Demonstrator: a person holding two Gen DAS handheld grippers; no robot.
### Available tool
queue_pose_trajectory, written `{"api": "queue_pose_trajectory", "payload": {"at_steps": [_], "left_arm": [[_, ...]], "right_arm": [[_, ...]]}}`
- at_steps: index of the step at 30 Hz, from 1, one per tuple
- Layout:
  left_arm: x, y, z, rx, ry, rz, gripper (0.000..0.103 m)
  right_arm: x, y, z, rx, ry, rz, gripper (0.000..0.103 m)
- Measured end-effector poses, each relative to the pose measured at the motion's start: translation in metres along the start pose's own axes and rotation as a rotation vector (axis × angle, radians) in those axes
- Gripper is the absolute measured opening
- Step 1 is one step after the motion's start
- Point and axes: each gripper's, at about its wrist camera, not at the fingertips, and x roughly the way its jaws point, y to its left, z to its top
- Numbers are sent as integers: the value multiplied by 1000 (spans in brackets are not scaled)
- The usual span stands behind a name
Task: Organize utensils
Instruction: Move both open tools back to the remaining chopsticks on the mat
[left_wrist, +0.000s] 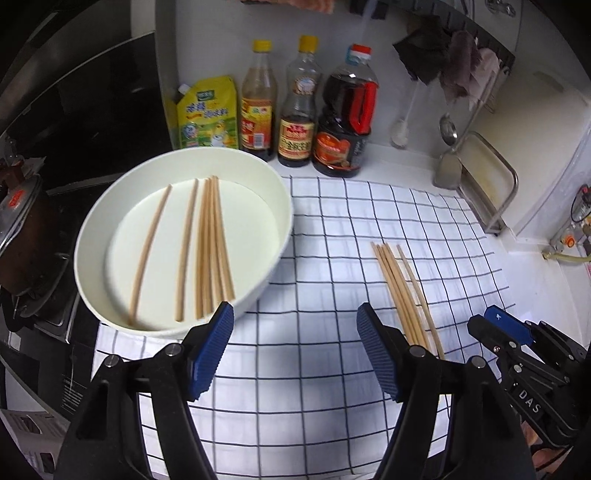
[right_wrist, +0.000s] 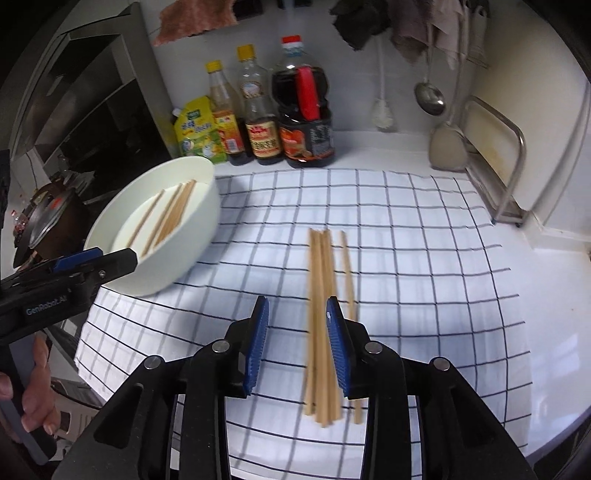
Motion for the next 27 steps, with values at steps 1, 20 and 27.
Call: {"api": "queue_pose_trajectory", "payload": {"at_steps": [1, 20, 27], "left_arm": [[3, -5, -2, 3, 8, -4, 68], [60, -56, -37, 10, 86, -1, 72], [76, -63, -40, -5, 105, 8, 73]], "right_arm": [[2, -4, -3, 2, 7, -7, 31], [75, -63, -33, -15, 122, -24, 33], [91, -61, -33, -61, 140, -16, 33]]}}
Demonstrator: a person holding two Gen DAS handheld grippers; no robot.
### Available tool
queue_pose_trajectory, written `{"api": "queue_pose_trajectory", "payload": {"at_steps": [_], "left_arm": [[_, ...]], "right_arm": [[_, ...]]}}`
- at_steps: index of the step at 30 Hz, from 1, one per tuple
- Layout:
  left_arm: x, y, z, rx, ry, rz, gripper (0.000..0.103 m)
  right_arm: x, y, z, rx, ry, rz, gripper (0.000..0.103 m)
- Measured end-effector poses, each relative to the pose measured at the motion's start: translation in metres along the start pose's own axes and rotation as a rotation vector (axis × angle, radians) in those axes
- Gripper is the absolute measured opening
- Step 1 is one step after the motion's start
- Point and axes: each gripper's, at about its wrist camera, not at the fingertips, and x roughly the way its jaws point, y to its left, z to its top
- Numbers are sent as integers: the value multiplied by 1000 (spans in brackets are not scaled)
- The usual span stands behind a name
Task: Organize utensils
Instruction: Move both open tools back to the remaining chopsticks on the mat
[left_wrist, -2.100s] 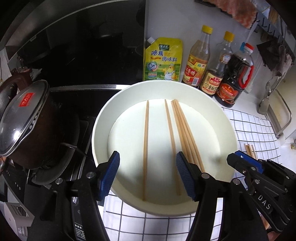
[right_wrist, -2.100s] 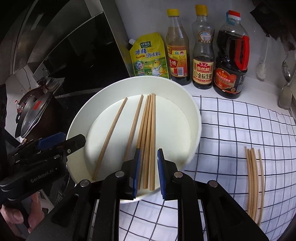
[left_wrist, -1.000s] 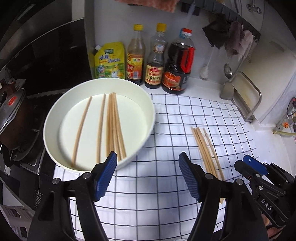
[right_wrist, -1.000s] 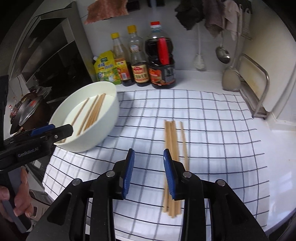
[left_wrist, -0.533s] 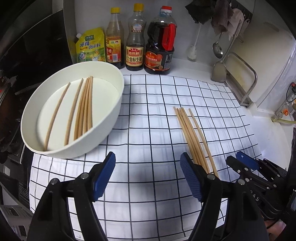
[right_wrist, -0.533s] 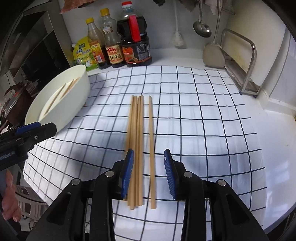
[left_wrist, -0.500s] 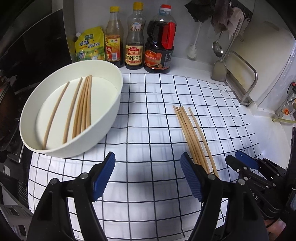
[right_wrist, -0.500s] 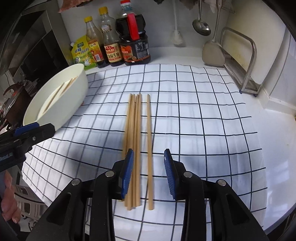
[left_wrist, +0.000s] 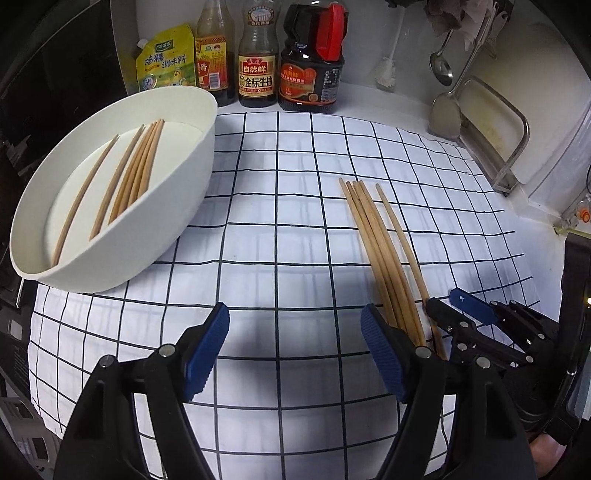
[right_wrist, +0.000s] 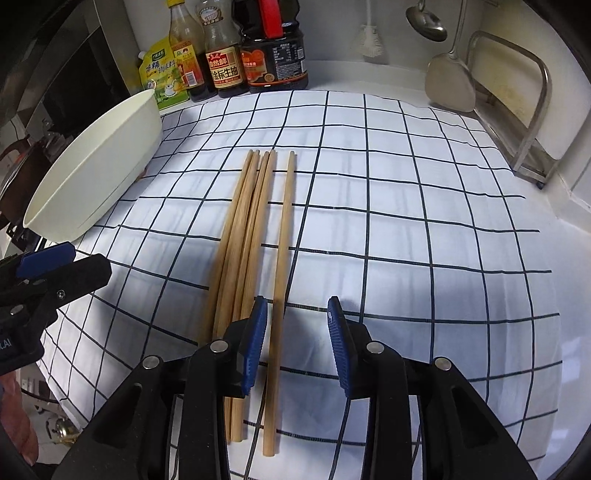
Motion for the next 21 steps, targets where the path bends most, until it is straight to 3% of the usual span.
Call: {"api": "queue_pose_trajectory", "payload": {"at_steps": [21], "left_arm": [[30, -34, -1, 23, 30, -1, 75]], "right_arm": [[2, -34, 1, 33, -20, -31, 33]]}}
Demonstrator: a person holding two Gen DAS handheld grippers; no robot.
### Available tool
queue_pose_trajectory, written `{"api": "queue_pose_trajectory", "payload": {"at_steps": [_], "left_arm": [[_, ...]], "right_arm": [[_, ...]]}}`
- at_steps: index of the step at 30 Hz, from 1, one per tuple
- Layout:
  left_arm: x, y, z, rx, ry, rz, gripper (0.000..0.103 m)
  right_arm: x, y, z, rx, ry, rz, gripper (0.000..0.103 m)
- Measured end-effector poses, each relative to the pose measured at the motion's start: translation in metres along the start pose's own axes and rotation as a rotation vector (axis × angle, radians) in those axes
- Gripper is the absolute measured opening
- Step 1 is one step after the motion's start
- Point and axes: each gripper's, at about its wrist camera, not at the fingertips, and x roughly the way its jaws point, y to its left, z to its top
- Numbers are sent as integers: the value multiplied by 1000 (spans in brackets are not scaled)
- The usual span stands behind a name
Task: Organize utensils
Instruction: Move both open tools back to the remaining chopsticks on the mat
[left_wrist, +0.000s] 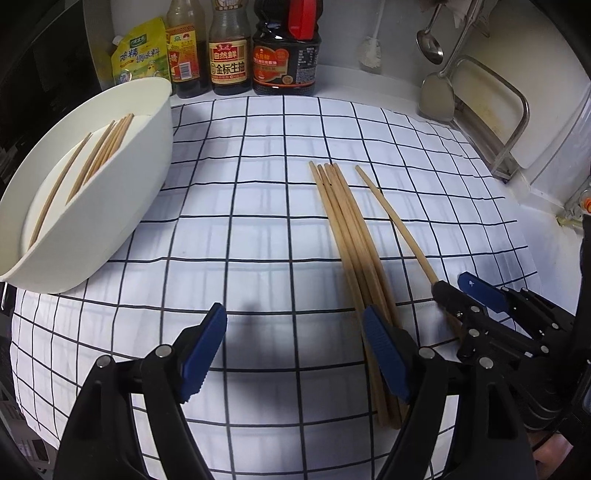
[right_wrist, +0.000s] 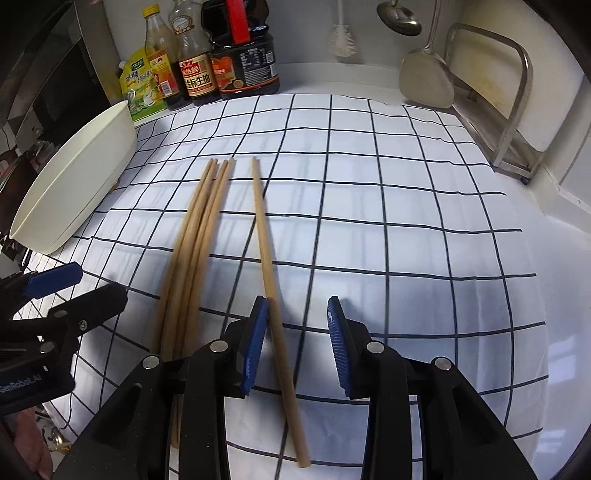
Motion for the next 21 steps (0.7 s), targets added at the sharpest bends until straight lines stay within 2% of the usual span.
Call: {"api": "queue_pose_trajectory", "payload": {"at_steps": [15, 21], "left_arm": [[24, -11, -2, 1, 40, 23, 76], [29, -12, 0, 17, 46, 79, 76]], "right_arm": [[-8, -11, -3, 11, -28, 21, 34], [-7, -8, -3, -4, -26, 22, 34]]}}
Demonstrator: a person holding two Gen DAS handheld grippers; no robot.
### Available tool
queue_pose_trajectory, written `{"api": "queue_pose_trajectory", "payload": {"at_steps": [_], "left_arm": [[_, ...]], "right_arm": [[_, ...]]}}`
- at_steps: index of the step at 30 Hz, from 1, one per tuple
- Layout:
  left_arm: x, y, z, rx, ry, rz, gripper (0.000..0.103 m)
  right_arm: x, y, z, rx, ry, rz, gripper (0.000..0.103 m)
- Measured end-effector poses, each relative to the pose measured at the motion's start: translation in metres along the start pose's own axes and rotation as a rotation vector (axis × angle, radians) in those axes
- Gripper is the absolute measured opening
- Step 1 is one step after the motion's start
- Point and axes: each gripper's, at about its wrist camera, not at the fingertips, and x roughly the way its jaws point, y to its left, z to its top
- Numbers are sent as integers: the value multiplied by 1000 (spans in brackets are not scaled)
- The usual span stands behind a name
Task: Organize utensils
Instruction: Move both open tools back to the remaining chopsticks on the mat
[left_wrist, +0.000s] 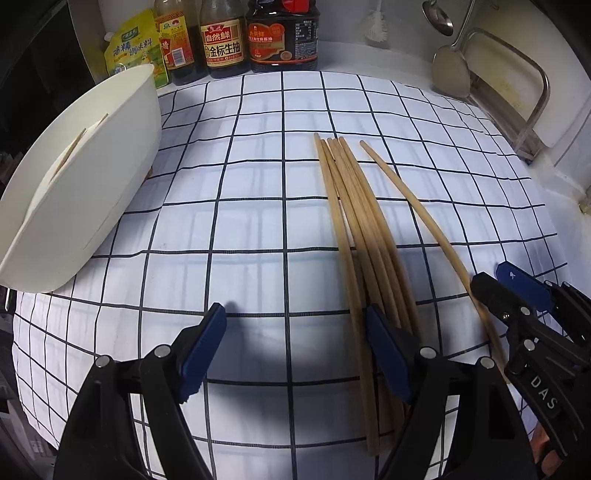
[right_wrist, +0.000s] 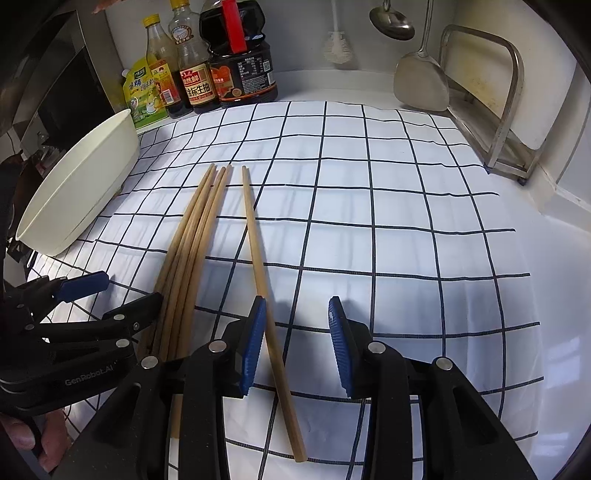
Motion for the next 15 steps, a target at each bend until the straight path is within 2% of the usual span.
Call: {"api": "queue_pose_trajectory", "payload": {"at_steps": [15], "left_arm": [[7, 8, 14, -38, -15, 31, 77]], "right_arm": [[12, 16, 4, -120, 7, -40, 34]]}}
